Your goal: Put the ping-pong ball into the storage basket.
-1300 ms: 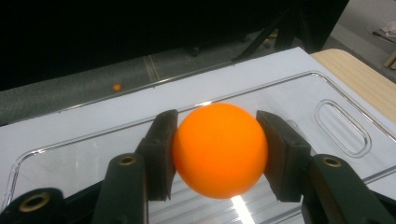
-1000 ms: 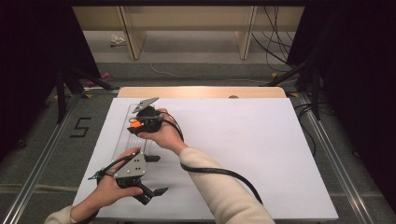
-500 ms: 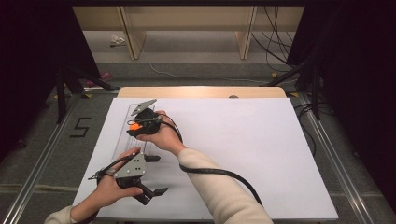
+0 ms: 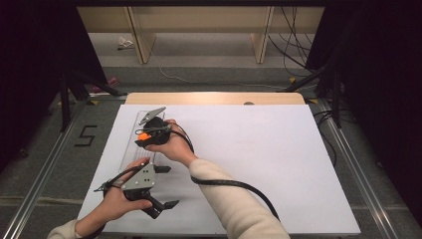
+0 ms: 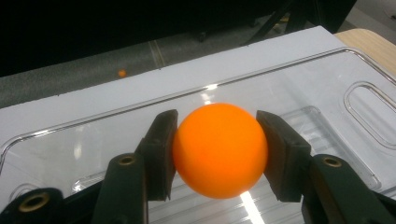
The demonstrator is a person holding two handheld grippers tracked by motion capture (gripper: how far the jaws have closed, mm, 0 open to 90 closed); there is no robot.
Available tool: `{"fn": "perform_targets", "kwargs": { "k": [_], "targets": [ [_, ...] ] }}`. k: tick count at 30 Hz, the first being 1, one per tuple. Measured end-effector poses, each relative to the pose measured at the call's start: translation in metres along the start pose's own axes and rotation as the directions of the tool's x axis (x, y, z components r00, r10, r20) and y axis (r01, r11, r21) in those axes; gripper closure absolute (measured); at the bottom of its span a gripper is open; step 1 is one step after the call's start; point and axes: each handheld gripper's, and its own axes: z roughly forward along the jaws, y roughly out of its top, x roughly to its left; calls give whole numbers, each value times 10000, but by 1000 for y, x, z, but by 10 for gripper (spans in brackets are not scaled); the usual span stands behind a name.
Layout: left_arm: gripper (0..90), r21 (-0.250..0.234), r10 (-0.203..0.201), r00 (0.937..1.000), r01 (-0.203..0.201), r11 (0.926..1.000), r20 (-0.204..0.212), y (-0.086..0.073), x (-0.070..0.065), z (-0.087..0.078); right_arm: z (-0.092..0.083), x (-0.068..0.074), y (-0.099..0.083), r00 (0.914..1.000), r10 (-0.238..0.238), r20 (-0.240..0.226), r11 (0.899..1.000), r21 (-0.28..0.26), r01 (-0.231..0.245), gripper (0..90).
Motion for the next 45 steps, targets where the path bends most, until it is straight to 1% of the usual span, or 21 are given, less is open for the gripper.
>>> {"fn": "perform_targets", "kwargs": {
  "k": [27,42,45],
  "targets": [
    [1,-1,-1,10000,1,10000,11,0,0,0,8,1,-3,10000,47,-40,9998,198,-46,514],
    [1,1,0,10000,0,10000,15,0,0,0,9,-1,-3,9999,121,4,9998,143,-121,512],
    [1,1,3,10000,-3,10000,13,0,0,0,9,-1,-3,9999,160,42,9998,97,-161,476]
  ]
}}
